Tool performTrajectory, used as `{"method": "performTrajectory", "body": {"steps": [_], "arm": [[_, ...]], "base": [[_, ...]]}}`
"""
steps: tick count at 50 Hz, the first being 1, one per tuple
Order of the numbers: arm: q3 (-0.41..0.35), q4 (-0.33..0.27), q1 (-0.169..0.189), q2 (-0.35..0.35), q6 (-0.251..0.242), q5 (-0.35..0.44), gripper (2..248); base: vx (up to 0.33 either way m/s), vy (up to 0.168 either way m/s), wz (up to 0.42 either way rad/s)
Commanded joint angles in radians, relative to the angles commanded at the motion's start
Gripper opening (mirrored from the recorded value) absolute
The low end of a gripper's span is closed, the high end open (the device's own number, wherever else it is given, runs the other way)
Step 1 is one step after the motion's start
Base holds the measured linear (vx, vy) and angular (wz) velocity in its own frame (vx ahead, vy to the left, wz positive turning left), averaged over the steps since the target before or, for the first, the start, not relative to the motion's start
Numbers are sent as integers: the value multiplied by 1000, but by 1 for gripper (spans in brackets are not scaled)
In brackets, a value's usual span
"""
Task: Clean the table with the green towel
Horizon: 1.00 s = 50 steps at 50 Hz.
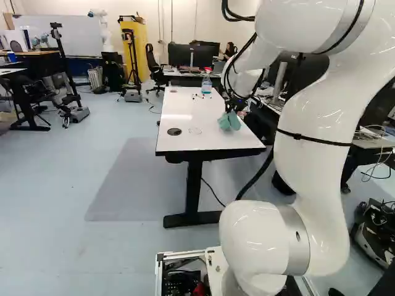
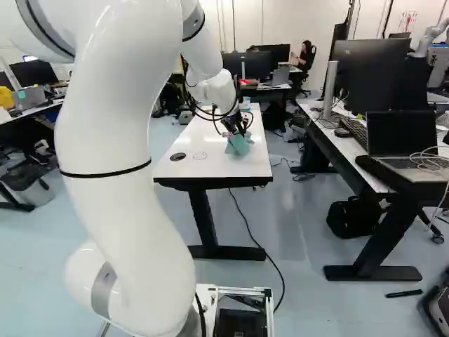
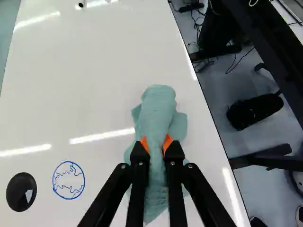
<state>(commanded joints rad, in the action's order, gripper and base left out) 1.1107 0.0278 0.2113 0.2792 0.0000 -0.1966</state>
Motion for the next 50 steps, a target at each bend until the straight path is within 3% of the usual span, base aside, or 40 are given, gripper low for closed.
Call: {"method": "performTrajectory", "body": {"steps": [22,50], "arm": [[-115,-45,-15,-99,0,67,47],[-200,-48,-87,-176,0,119,47]], "base": [[0,0,0],[0,0,0]]}}
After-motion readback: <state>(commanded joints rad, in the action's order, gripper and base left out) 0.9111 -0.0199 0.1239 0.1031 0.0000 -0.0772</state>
